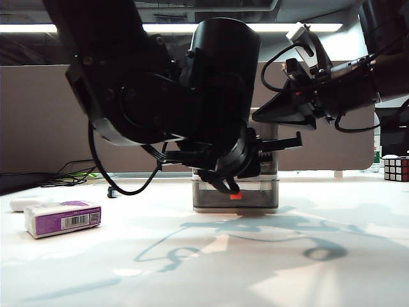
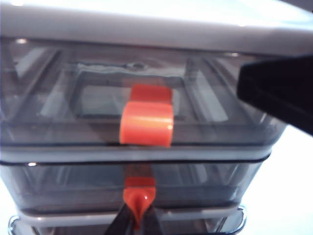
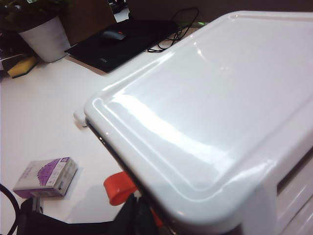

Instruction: Open the second layer of the drawer on the table, pick up a pack of napkins on the table and put it in, and finally close the drawer.

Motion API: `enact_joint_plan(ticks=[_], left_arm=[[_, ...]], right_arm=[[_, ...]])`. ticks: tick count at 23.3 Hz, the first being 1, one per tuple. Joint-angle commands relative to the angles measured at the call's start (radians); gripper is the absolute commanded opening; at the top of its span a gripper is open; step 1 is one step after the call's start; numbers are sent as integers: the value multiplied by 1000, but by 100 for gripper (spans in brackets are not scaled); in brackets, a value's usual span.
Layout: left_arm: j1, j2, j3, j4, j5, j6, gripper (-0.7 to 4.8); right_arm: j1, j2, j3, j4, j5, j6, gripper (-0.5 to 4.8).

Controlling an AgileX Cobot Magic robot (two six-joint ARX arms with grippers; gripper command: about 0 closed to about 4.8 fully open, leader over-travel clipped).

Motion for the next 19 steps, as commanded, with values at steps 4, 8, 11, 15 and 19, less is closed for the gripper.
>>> enact_joint_plan(ticks=[4, 8, 11, 15, 19], left_arm=[[-13, -27, -42, -10, -3, -7, -6], [-46, -34, -63, -9, -6, -7, -6], [-75, -40, -83, -9, -10, -7, -6], [-122, -74, -159, -9, -47, -66, -6], [-149, -126, -230, 11, -76, -86, -6]], right_arm=[[1, 8, 13, 18, 14, -3, -5], [1, 8, 13, 21, 27, -3, -5], [1, 8, 13, 21, 29, -3, -5], [1, 8, 13, 22, 29, -3, -5], [1, 8, 13, 21, 25, -2, -5]])
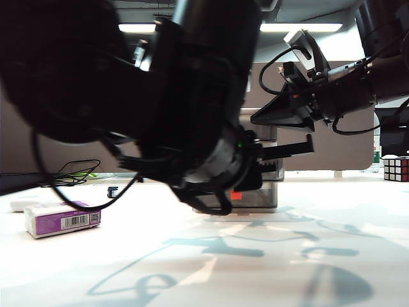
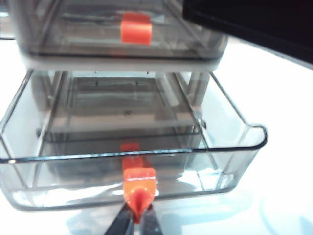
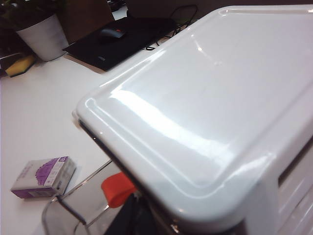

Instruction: Open the second layer of the drawer on the table, pick up a pack of napkins on the table and put it in, and finally close the drawer.

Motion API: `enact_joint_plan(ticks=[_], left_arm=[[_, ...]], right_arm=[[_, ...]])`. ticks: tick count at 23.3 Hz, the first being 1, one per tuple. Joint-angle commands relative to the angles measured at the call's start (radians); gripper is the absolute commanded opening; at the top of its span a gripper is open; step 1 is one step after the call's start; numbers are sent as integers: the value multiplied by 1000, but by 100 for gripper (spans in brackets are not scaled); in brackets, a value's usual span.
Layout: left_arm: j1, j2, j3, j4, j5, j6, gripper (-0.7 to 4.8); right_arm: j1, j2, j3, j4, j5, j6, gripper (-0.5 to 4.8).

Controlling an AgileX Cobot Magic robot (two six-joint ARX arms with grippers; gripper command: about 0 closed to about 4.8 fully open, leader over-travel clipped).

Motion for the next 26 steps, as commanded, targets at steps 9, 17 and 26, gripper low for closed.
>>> enact_joint_plan(ticks=[9, 17, 26], left_arm=[[-55, -112, -39, -142, -13, -62, -6], [-129, -157, -39, -243, -25, -63, -6], [-135, -197, -39, -388, -24, -130, 1]], right_arm=[[4, -3, 6, 26, 11, -2, -5], [6, -3, 6, 25, 10, 1, -5], [6, -3, 6, 25, 10, 0, -5]])
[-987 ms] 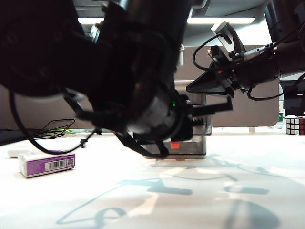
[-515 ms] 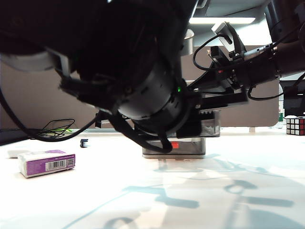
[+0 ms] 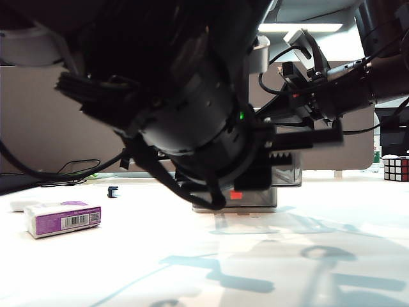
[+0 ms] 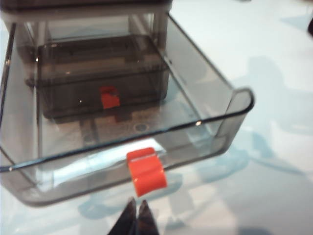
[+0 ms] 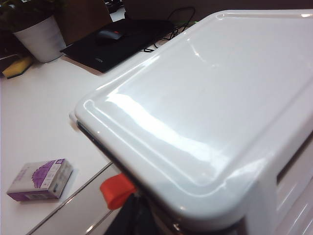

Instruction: Open the second layer of the drawer on the table, pick up a pack of napkins on the table and put it in, and finally close the drawer.

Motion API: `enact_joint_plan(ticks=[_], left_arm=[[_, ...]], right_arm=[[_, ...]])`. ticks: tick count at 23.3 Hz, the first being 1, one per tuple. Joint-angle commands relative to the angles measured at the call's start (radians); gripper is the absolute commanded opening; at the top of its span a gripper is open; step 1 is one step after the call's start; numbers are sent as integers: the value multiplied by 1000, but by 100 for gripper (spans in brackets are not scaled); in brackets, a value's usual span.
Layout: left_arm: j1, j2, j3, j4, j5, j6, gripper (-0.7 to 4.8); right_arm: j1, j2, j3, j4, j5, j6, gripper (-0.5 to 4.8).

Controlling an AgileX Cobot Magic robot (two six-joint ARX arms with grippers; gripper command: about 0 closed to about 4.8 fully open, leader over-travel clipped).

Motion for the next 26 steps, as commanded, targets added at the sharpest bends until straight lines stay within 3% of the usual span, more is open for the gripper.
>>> enact_joint_plan(ticks=[1, 3, 5, 8, 9, 11, 14, 17, 21, 22, 23, 24, 25, 26], left_arm=[[-2, -29, 0, -67, 5, -51, 66], [-9, -68, 0, -176, 8, -72, 165], [-18, -111, 0, -290, 13, -83, 166], [-30, -293, -1, -608, 3, -164, 162], [-29, -327, -3, -650, -8, -162, 153], [-26, -431, -23, -774, -57, -136, 146], [26, -599, -107, -926, -43, -115, 147], [116, -731, -184, -937, 28, -17, 148], [338, -897, -227, -919, 301, 195, 147], [459, -932, -227, -919, 462, 301, 140], [498, -937, -227, -917, 518, 330, 134], [639, -939, -227, -905, 721, 422, 106], [682, -937, -227, -902, 772, 447, 105], [819, -924, -235, -885, 872, 551, 89]], right_arm=[[1, -4, 6, 21, 1, 0, -5], [1, -4, 6, 21, 0, 0, -5], [1, -4, 6, 21, 0, 0, -5], [1, -4, 6, 20, -6, 1, -5], [1, -4, 6, 20, -18, 1, -5], [1, -4, 6, 15, -27, 10, -5], [1, -4, 6, 9, -57, 12, -5], [1, -4, 6, 6, -64, 13, -5], [2, -4, 6, 6, -71, 24, -5], [2, -4, 6, 6, -71, 27, -5], [2, -4, 6, 6, -71, 28, -5], [2, -4, 6, 6, -71, 31, -5], [2, -4, 6, 6, -71, 31, -5], [2, -4, 6, 7, -82, 38, -5]])
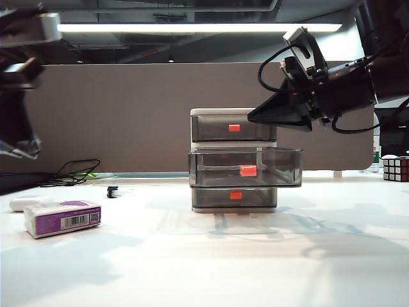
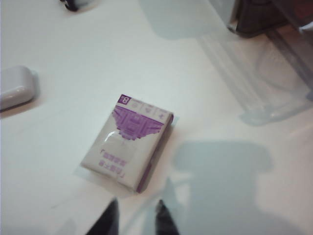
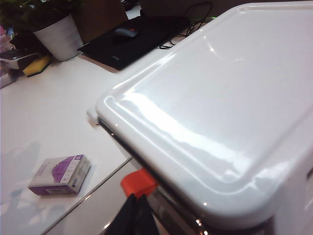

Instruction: Open the second layer of the drawer on the table, pick up a pack of napkins on the table and put it in, and finally close the drawer.

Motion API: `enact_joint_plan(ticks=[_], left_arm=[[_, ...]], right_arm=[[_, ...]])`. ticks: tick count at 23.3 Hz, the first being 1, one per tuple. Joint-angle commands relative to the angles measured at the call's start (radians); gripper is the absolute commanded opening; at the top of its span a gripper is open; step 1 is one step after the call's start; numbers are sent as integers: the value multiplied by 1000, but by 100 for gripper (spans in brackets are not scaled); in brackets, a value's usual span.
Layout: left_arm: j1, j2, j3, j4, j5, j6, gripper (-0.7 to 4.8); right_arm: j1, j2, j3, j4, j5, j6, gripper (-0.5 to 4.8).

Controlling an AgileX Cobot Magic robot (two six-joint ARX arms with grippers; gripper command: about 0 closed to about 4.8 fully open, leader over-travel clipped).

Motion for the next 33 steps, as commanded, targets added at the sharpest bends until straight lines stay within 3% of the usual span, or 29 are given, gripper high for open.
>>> enact_joint_plan(ticks=[1, 2, 4, 6, 7, 9, 10, 18, 24, 33], left_arm=[[243, 25, -13, 45, 269, 240, 98], [330, 37, -13, 55, 275, 276, 175], [398, 40, -15, 73, 281, 206, 189], [411, 43, -38, 140, 303, 251, 195], [411, 48, -51, 176, 335, 282, 223], [419, 104, -92, 293, 469, 410, 439], [420, 132, -93, 304, 508, 444, 469], [420, 422, -87, 540, 587, 454, 468], [420, 583, -13, 576, 613, 454, 467], [420, 645, 40, 536, 608, 458, 457]], right_arm=[[2, -4, 6, 10, -23, 22, -5], [2, -4, 6, 11, -23, 30, -5], [2, -4, 6, 11, -24, 32, -5], [3, -4, 6, 10, -23, 33, -5], [3, -4, 6, 10, -24, 33, -5], [3, -4, 6, 10, -24, 33, -5], [3, -4, 6, 10, -29, 33, -5], [3, -4, 6, -4, -49, 33, -5], [3, -4, 6, -5, -48, 32, -5], [3, -4, 6, -5, -48, 32, -5]])
